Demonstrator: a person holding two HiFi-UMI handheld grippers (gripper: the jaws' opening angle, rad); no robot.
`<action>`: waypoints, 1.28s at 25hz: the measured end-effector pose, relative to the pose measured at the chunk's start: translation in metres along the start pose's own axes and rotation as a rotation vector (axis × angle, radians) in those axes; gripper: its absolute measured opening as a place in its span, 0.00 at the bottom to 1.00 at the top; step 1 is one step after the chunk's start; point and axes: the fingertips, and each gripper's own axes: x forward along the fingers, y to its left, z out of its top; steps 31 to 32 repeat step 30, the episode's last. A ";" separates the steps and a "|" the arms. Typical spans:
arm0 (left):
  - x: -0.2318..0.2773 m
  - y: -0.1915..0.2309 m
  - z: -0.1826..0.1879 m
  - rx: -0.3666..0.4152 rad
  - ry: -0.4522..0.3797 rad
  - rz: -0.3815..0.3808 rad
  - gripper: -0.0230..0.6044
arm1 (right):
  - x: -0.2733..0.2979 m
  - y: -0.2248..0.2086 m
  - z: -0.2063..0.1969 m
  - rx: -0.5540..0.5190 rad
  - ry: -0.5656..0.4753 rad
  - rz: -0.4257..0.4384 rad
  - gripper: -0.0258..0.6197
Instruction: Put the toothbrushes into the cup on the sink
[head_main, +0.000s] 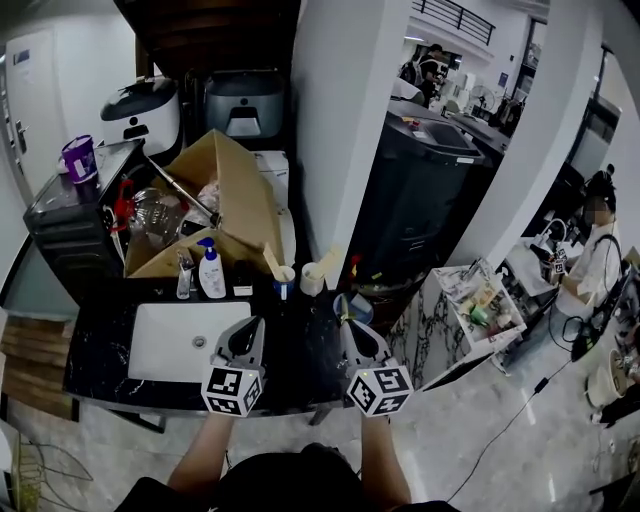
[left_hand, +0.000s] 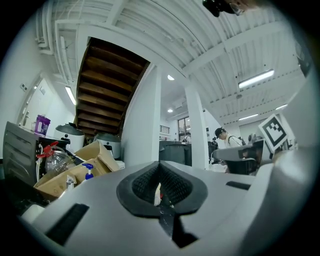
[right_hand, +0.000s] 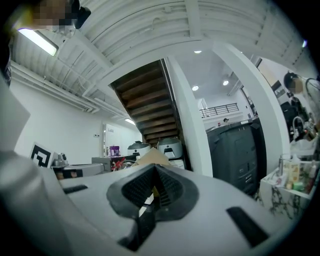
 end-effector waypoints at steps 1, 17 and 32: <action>-0.002 0.000 0.000 0.004 0.000 0.005 0.04 | 0.000 0.001 -0.001 -0.001 0.000 0.007 0.04; 0.029 -0.034 0.020 0.034 -0.021 0.076 0.04 | -0.011 -0.046 0.019 -0.015 -0.008 0.078 0.04; 0.048 -0.045 0.014 0.061 -0.010 0.068 0.04 | -0.002 -0.066 0.018 -0.048 0.004 0.081 0.04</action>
